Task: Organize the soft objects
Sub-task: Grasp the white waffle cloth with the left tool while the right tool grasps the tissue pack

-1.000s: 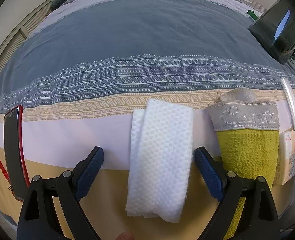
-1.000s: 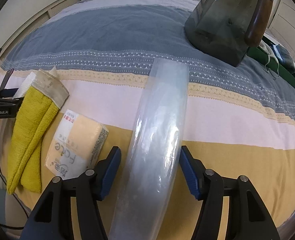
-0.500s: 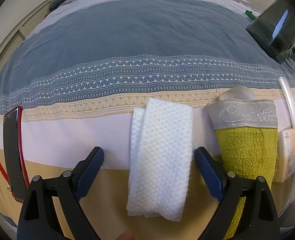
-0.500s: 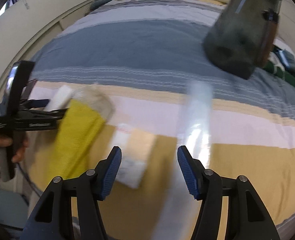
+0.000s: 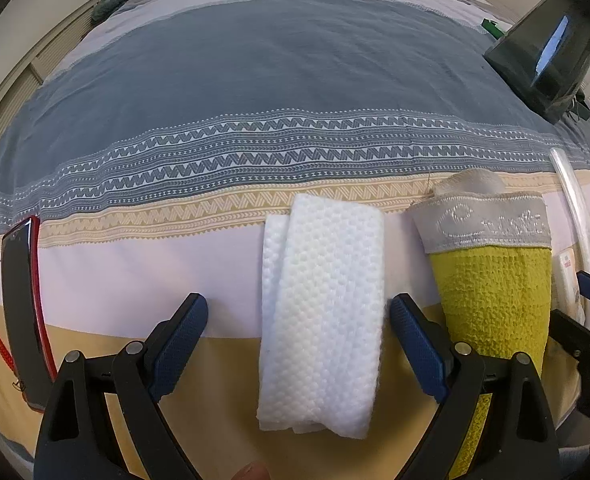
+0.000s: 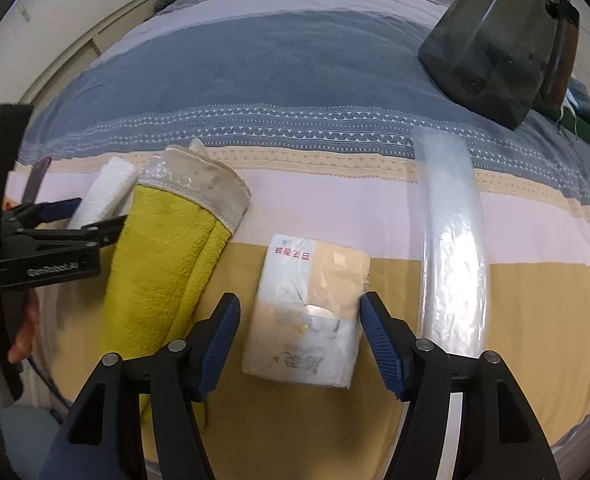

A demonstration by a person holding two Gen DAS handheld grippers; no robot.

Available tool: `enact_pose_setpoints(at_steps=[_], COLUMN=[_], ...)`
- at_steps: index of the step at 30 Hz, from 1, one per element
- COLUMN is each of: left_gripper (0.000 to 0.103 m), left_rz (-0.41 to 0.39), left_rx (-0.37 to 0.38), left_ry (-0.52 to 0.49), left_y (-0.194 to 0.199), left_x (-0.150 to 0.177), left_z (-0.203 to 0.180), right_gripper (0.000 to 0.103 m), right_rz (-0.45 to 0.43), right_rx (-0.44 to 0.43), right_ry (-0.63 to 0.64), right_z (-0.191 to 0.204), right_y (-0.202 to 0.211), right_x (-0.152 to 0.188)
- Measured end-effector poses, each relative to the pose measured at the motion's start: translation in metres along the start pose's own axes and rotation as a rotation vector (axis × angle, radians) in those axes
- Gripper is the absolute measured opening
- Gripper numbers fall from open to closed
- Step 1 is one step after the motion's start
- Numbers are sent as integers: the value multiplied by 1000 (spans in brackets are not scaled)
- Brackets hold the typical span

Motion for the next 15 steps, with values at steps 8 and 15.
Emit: enact_pose_setpoints(at_steps=[8, 15], left_gripper=[89, 89], left_rz=[2, 10], left_rx=[-4, -10], left_ry=[-3, -2], left_y=[-2, -5], left_x=[-1, -5], left_z=[3, -1], right_gripper=[65, 58], right_rz=[25, 14], right_rx=[7, -38], right_ry=[-16, -7], right_z=[-4, -3], right_y=[-18, -18], right_x=[5, 3])
Point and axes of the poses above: each gripper's, at about its wrist camera, not at the fingertips, and y roughly against the way its jaws point, z to its left, x to its underside, the point moved 6 cm from there along -y, roughly the way its jaws point, and after that the axes turned 4 degrees about y, right-handed, at the moved point
